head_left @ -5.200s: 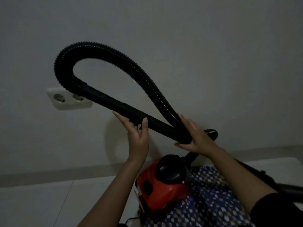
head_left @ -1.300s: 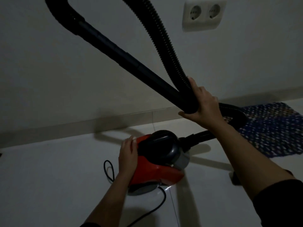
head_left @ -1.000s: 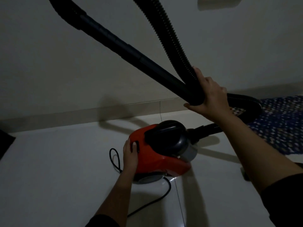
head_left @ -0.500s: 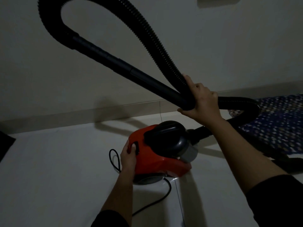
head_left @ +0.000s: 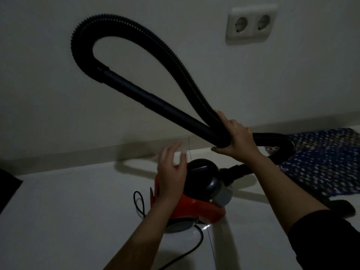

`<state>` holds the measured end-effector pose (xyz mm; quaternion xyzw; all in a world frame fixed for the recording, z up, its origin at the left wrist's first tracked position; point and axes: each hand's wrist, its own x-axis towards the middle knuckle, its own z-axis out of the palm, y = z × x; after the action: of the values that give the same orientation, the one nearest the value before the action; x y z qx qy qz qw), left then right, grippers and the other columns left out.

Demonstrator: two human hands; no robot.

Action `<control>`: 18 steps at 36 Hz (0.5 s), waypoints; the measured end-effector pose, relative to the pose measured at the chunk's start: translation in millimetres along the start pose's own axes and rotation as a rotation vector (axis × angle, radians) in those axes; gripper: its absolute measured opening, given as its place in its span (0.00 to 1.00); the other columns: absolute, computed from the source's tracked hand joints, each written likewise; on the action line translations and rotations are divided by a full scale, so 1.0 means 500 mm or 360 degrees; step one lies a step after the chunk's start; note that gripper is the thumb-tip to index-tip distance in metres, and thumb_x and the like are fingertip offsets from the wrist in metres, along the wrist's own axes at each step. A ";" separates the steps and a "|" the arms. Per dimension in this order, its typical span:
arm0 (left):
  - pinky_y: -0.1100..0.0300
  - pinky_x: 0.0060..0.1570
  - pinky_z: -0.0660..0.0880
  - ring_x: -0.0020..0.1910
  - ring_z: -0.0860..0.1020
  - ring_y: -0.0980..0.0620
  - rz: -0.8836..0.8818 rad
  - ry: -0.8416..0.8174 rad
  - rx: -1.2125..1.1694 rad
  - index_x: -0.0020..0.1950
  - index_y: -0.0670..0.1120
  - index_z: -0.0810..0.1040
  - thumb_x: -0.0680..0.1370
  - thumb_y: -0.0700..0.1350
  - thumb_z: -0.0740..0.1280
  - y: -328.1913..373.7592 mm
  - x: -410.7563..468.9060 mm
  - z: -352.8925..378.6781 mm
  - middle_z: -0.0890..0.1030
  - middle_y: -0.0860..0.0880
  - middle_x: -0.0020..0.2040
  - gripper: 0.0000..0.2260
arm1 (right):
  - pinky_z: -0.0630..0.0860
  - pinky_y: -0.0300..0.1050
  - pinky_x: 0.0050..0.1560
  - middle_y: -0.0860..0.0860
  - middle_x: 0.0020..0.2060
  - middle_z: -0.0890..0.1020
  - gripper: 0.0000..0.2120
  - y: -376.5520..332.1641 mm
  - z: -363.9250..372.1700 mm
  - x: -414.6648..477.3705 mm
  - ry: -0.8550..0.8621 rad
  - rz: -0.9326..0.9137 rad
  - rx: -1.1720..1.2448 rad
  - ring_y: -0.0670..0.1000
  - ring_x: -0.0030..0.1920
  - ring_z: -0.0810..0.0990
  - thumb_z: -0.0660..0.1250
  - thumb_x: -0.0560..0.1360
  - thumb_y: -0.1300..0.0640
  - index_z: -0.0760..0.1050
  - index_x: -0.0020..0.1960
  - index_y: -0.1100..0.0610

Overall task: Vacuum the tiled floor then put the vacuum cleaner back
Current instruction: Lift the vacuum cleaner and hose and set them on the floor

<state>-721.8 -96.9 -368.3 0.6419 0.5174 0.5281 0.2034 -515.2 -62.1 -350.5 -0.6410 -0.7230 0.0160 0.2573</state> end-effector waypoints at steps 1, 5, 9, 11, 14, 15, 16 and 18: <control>0.76 0.59 0.66 0.58 0.74 0.55 0.0262 -0.0031 0.0025 0.60 0.40 0.78 0.78 0.42 0.66 0.023 0.009 -0.002 0.79 0.45 0.58 0.13 | 0.69 0.54 0.56 0.55 0.55 0.76 0.54 0.001 -0.007 0.001 -0.0020 -0.0001 0.0037 0.58 0.57 0.75 0.77 0.63 0.44 0.42 0.75 0.39; 0.61 0.62 0.70 0.58 0.74 0.50 0.0926 -0.0229 0.0332 0.59 0.38 0.79 0.75 0.45 0.68 0.080 0.080 -0.005 0.80 0.43 0.56 0.16 | 0.70 0.56 0.58 0.54 0.55 0.76 0.54 0.007 -0.029 -0.002 -0.0108 -0.0014 0.0151 0.57 0.57 0.76 0.77 0.63 0.45 0.40 0.72 0.35; 0.57 0.58 0.70 0.55 0.75 0.49 0.1147 -0.0484 0.0706 0.58 0.41 0.80 0.74 0.51 0.67 0.093 0.141 -0.003 0.81 0.44 0.54 0.18 | 0.72 0.60 0.59 0.53 0.55 0.75 0.54 0.026 -0.035 -0.012 -0.0133 -0.0047 0.0291 0.55 0.57 0.76 0.77 0.62 0.45 0.40 0.72 0.31; 0.56 0.55 0.72 0.53 0.78 0.47 0.1266 -0.0578 0.0833 0.56 0.42 0.81 0.73 0.50 0.69 0.091 0.151 -0.002 0.82 0.45 0.51 0.16 | 0.72 0.61 0.60 0.53 0.55 0.74 0.54 0.040 -0.037 -0.019 -0.0140 -0.0057 0.0332 0.54 0.57 0.75 0.75 0.62 0.43 0.38 0.70 0.26; 0.53 0.51 0.76 0.50 0.81 0.45 0.1368 -0.0653 0.0999 0.52 0.43 0.82 0.67 0.45 0.78 0.095 0.148 0.006 0.82 0.46 0.50 0.17 | 0.72 0.61 0.60 0.53 0.55 0.74 0.51 0.060 -0.038 -0.028 -0.0157 -0.0094 0.0370 0.52 0.56 0.75 0.69 0.60 0.38 0.37 0.69 0.25; 0.53 0.51 0.76 0.49 0.81 0.44 0.1375 -0.0670 0.1042 0.52 0.43 0.83 0.64 0.45 0.79 0.098 0.146 0.011 0.83 0.46 0.49 0.18 | 0.72 0.61 0.60 0.52 0.55 0.74 0.50 0.067 -0.037 -0.031 -0.0160 -0.0108 0.0384 0.52 0.55 0.75 0.69 0.60 0.38 0.38 0.69 0.25; 0.53 0.50 0.77 0.49 0.82 0.44 0.1384 -0.0687 0.1070 0.51 0.43 0.83 0.63 0.44 0.80 0.100 0.146 0.018 0.83 0.45 0.48 0.19 | 0.72 0.61 0.60 0.52 0.55 0.74 0.50 0.074 -0.036 -0.034 -0.0164 -0.0122 0.0399 0.52 0.55 0.75 0.69 0.60 0.38 0.38 0.70 0.26; 0.53 0.49 0.77 0.46 0.82 0.44 0.1419 -0.0721 0.1103 0.51 0.43 0.83 0.61 0.44 0.81 0.101 0.149 0.030 0.84 0.45 0.47 0.21 | 0.72 0.60 0.60 0.52 0.56 0.75 0.50 0.091 -0.030 -0.038 -0.0169 -0.0150 0.0432 0.52 0.56 0.75 0.70 0.61 0.40 0.40 0.72 0.28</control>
<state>-692.6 -46.2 -297.9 0.9221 0.2843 0.2133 -0.1532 -466.5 -76.5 -360.2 -0.5639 -0.7561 0.1352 0.3034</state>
